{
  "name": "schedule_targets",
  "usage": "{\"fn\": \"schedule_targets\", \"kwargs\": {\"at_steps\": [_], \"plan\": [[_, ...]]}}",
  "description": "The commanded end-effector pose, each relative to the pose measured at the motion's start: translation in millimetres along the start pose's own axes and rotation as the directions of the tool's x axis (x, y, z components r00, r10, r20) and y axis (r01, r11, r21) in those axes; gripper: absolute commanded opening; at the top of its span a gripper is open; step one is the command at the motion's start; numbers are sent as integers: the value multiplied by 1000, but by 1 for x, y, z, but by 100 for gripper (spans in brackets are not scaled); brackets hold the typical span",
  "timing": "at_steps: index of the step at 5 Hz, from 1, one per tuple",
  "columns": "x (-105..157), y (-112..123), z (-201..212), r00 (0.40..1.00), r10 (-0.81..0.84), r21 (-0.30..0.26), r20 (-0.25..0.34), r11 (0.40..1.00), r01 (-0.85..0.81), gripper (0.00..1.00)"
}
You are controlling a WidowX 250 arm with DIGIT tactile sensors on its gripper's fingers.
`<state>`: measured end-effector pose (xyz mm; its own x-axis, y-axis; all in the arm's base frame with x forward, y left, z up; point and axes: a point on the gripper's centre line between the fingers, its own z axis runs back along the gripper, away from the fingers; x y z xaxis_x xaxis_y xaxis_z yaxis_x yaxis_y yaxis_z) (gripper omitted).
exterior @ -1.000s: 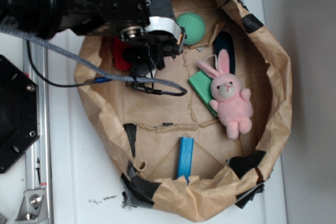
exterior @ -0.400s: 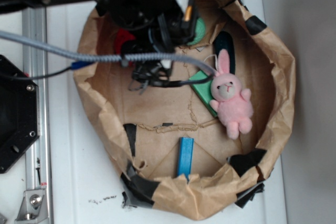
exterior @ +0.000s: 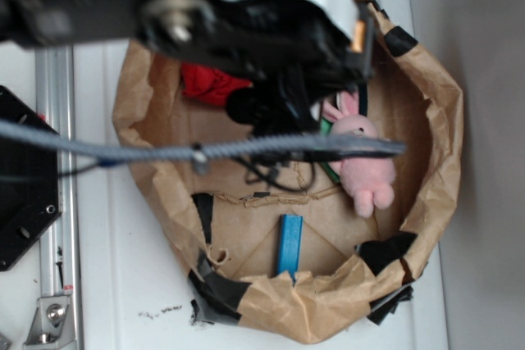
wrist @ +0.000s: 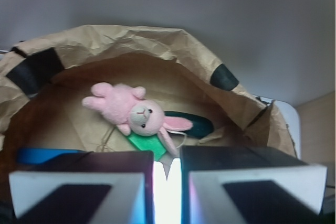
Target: Grab the red paper.
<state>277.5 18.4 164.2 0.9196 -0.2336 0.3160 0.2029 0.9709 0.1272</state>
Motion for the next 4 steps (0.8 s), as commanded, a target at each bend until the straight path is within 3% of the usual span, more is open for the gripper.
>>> {"fn": "schedule_targets", "kwargs": {"at_steps": [1, 2, 3, 4], "plan": [[-32, 11, -34, 985, 50, -133, -166, 988, -73, 100], [-73, 7, -63, 945, -9, -156, -326, 987, -45, 100], [-92, 9, -63, 953, 10, -127, -303, 991, -51, 100], [-92, 9, -63, 953, 10, -127, -303, 991, -51, 100]]}}
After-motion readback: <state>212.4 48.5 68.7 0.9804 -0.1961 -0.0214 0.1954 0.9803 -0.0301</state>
